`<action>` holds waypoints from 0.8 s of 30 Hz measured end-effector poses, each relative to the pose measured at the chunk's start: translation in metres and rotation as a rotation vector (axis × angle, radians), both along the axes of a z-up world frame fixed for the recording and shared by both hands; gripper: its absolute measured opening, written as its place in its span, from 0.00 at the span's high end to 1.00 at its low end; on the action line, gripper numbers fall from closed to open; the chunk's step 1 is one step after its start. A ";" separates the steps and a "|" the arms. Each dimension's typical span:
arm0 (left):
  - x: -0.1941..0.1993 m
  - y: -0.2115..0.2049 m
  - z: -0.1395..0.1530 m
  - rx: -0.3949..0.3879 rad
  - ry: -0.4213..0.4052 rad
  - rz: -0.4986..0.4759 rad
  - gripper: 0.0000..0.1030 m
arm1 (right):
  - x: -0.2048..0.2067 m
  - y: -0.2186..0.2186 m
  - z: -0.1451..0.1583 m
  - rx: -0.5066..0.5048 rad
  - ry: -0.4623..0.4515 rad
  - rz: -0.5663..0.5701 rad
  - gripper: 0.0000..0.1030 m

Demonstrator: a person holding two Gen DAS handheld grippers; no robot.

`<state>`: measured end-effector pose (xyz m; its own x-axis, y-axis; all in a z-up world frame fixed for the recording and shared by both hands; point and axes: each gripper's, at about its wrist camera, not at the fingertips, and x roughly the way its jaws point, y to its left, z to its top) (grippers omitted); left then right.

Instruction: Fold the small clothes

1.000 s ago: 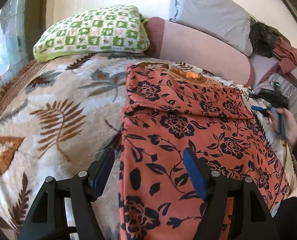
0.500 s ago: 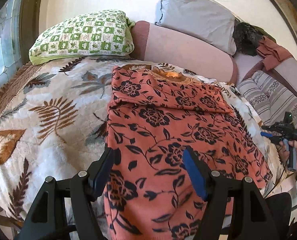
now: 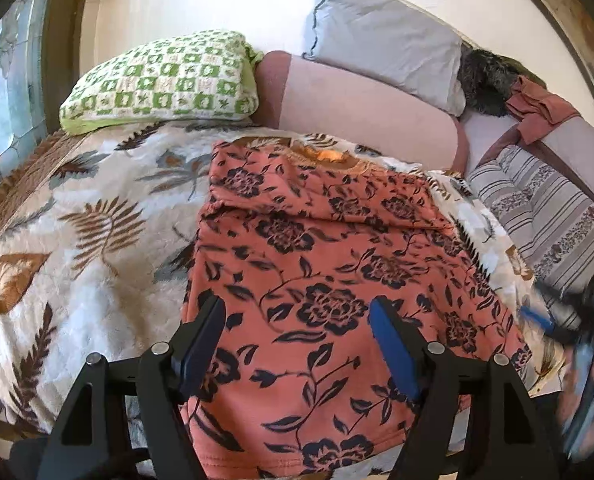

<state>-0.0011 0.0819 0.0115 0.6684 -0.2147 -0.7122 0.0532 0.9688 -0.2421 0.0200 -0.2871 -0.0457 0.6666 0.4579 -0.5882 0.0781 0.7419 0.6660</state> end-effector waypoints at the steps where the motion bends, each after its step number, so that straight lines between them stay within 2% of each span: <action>1: -0.001 0.002 -0.004 -0.003 0.017 0.002 0.27 | -0.006 0.005 -0.011 0.032 0.037 0.015 0.25; 4: -0.008 0.007 -0.013 -0.008 0.046 0.029 0.27 | -0.020 0.025 -0.047 0.054 0.132 0.040 0.25; 6: -0.016 0.011 -0.019 -0.011 0.069 0.058 0.27 | -0.029 0.039 -0.052 0.038 0.155 0.062 0.25; 8: -0.023 0.013 -0.024 -0.019 0.093 0.080 0.27 | -0.045 0.054 -0.045 0.002 0.161 0.084 0.25; 10: -0.033 0.016 -0.031 -0.023 0.122 0.116 0.27 | -0.060 0.066 -0.046 0.023 0.152 0.097 0.25; 12: -0.043 0.020 -0.040 -0.046 0.158 0.158 0.27 | -0.073 0.054 -0.054 0.119 0.159 0.036 0.25; 13: -0.049 0.023 -0.046 -0.063 0.181 0.185 0.27 | -0.079 0.035 -0.065 0.204 0.184 -0.041 0.25; 17: -0.061 0.033 -0.068 -0.120 0.258 0.241 0.27 | -0.089 -0.026 -0.095 0.360 0.256 -0.257 0.25; 24: -0.062 0.036 -0.085 -0.177 0.326 0.252 0.28 | -0.074 -0.054 -0.109 0.437 0.260 -0.311 0.25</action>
